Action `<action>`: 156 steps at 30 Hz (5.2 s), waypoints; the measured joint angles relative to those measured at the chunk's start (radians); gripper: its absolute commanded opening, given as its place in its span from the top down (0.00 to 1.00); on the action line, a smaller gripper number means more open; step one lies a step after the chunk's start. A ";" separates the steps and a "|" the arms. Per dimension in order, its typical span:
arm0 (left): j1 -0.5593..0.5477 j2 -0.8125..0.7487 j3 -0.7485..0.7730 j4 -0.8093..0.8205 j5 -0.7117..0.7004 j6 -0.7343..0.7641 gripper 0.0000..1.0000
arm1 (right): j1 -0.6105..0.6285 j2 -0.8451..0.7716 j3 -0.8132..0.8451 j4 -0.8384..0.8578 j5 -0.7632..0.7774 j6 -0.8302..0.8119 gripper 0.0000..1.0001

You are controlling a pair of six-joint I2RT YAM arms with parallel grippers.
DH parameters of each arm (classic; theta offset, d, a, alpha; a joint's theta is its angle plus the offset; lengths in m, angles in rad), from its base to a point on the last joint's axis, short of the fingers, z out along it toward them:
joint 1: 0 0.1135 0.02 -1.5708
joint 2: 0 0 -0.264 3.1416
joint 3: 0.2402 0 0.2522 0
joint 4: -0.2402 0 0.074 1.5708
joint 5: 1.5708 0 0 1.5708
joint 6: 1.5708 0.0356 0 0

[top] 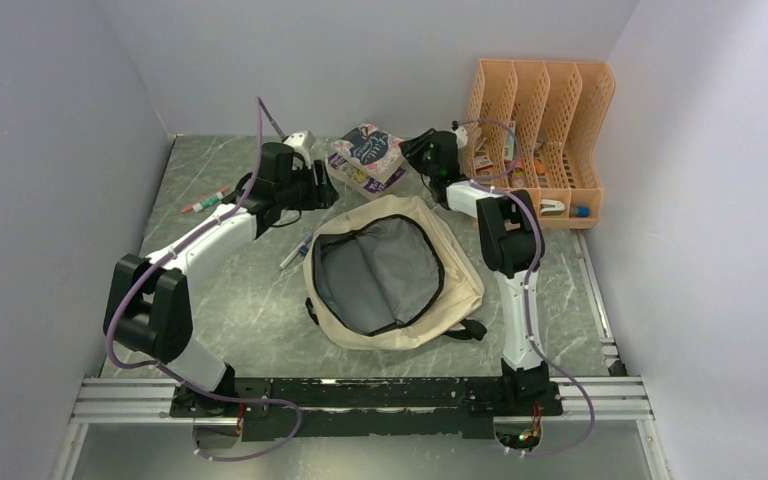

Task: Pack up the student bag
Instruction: Pick up the book from the center of the board, then place the book in the student bag.

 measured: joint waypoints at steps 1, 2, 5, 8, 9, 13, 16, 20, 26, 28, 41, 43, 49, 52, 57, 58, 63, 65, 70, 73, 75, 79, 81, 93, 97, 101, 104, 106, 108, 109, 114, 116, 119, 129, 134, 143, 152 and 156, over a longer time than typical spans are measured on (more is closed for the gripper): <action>0.001 0.000 0.000 0.000 0.000 0.000 0.39 | 0.001 -0.016 -0.007 0.004 -0.012 -0.010 1.00; 0.002 0.000 0.000 0.000 0.000 0.000 0.39 | 0.001 -0.037 -0.018 0.009 -0.027 -0.023 1.00; 0.007 0.000 0.000 0.000 0.000 0.000 0.39 | 0.008 -0.100 -0.048 0.016 -0.071 -0.066 1.00; 0.012 0.000 0.000 0.000 0.000 0.000 0.39 | 0.009 -0.163 -0.077 0.016 -0.100 -0.105 1.00; 0.012 -0.001 0.000 0.000 0.000 0.000 0.39 | 0.009 -0.188 -0.092 0.014 -0.109 -0.122 1.00; 0.013 -0.010 0.000 0.000 0.000 0.000 0.39 | 0.008 -0.310 -0.159 -0.025 -0.133 -0.200 1.00; 0.013 -0.026 0.000 0.000 0.001 0.000 0.37 | 0.007 -0.397 -0.205 -0.047 -0.144 -0.249 1.00; 0.013 -0.066 0.000 -0.002 0.015 0.000 0.35 | 0.007 -0.520 -0.262 -0.098 -0.159 -0.319 1.00; 0.013 -0.170 0.000 -0.039 0.051 0.003 0.21 | 0.004 -0.723 -0.330 -0.229 -0.189 -0.436 1.00; 0.013 -0.208 0.000 -0.062 0.064 0.010 0.08 | 0.003 -0.789 -0.332 -0.292 -0.207 -0.479 1.00; 0.014 -0.553 -0.061 -0.099 0.166 0.140 0.03 | 0.002 -1.319 -0.512 -0.548 -0.452 -0.659 1.00; 0.014 -0.592 -0.092 -0.058 0.238 0.159 0.03 | 0.002 -1.365 -0.532 -0.566 -0.512 -0.665 1.00; 0.007 -0.605 -0.204 0.040 0.428 0.183 0.03 | 0.002 -1.437 -0.544 -0.614 -0.695 -0.678 1.00; -0.010 -0.612 -0.258 0.046 0.464 0.186 0.03 | 0.002 -1.457 -0.544 -0.616 -0.772 -0.681 1.00; -0.032 -0.636 -0.301 0.097 0.525 0.187 0.04 | 0.002 -1.471 -0.543 -0.598 -0.903 -0.657 1.00; -0.034 -0.639 -0.306 0.122 0.541 0.185 0.04 | 0.002 -1.471 -0.543 -0.584 -0.928 -0.645 1.00; -0.040 -0.660 -0.398 0.329 0.658 0.121 0.10 | 0.002 -1.467 -0.539 -0.492 -1.027 -0.586 1.00; -0.041 -0.663 -0.470 0.482 0.714 0.047 0.16 | 0.002 -1.461 -0.533 -0.455 -1.054 -0.562 1.00; -0.043 -0.662 -0.694 1.023 0.792 -0.221 0.27 | 0.002 -1.452 -0.531 -0.373 -1.090 -0.510 1.00; -0.046 -0.659 -0.737 1.220 0.808 -0.322 0.29 | 0.002 -1.449 -0.531 -0.343 -1.103 -0.493 1.00; -0.047 -0.658 -0.724 1.262 0.819 -0.343 0.27 | 0.002 -1.447 -0.531 -0.328 -1.114 -0.485 1.00; -0.060 -0.639 -0.693 1.297 0.848 -0.377 0.26 | 0.002 -1.437 -0.531 -0.311 -1.149 -0.485 1.00; -0.069 -0.625 -0.684 1.303 0.862 -0.396 0.27 | 0.002 -1.429 -0.531 -0.312 -1.168 -0.494 1.00; -0.098 -0.585 -0.656 1.290 0.882 -0.405 0.54 | 0.002 -1.405 -0.532 -0.265 -1.215 -0.487 1.00; -0.101 -0.575 -0.655 1.292 0.881 -0.406 0.76 | 0.003 -1.405 -0.532 -0.254 -1.220 -0.484 1.00; -0.101 -0.559 -0.653 1.292 0.881 -0.404 0.95 | 0.002 -1.405 -0.532 -0.263 -1.217 -0.497 1.00; -0.101 -0.554 -0.639 1.264 0.883 -0.391 0.95 | 0.001 -1.411 -0.532 -0.288 -1.199 -0.520 0.80; -0.100 -0.553 -0.620 1.222 0.888 -0.370 0.95 | -0.001 -1.423 -0.531 -0.323 -1.167 -0.542 0.66; -0.099 -0.553 -0.598 1.169 0.888 -0.342 0.95 | -0.002 -1.439 -0.531 -0.362 -1.125 -0.565 0.49; -0.101 -0.553 -0.579 1.124 0.885 -0.323 0.95 | -0.001 -1.448 -0.531 -0.386 -1.078 -0.586 0.42; -0.111 -0.544 -0.518 0.879 0.867 -0.219 0.95 | 0.000 -1.484 -0.530 -0.495 -0.801 -0.664 0.07; -0.112 -0.536 -0.504 0.791 0.843 -0.178 0.95 | 0.000 -1.525 -0.551 -0.519 -0.657 -0.671 0.06; -0.109 -0.531 -0.498 0.678 0.781 -0.128 0.95 | 0.000 -1.611 -0.598 -0.550 -0.467 -0.667 0.07; -0.086 -0.489 -0.299 0.182 0.315 -0.060 0.95 | 0.000 -1.500 -0.544 -0.780 -0.083 -0.646 0.19; -0.081 -0.543 -0.264 -0.003 0.027 -0.050 0.95 | 0.002 -1.373 -0.555 -0.879 -0.112 -0.645 0.20; -0.078 -0.586 -0.183 -0.250 -0.379 -0.050 0.95 | 0.289 -1.187 -0.533 -0.898 -0.078 -0.673 0.16; -0.078 -0.603 -0.161 -0.301 -0.475 -0.049 0.95 | 0.543 -0.899 -0.443 -0.960 0.121 -0.747 0.04; -0.078 -0.603 -0.161 -0.304 -0.478 -0.049 0.95 | 0.617 -0.777 -0.398 -0.994 0.232 -0.770 0.04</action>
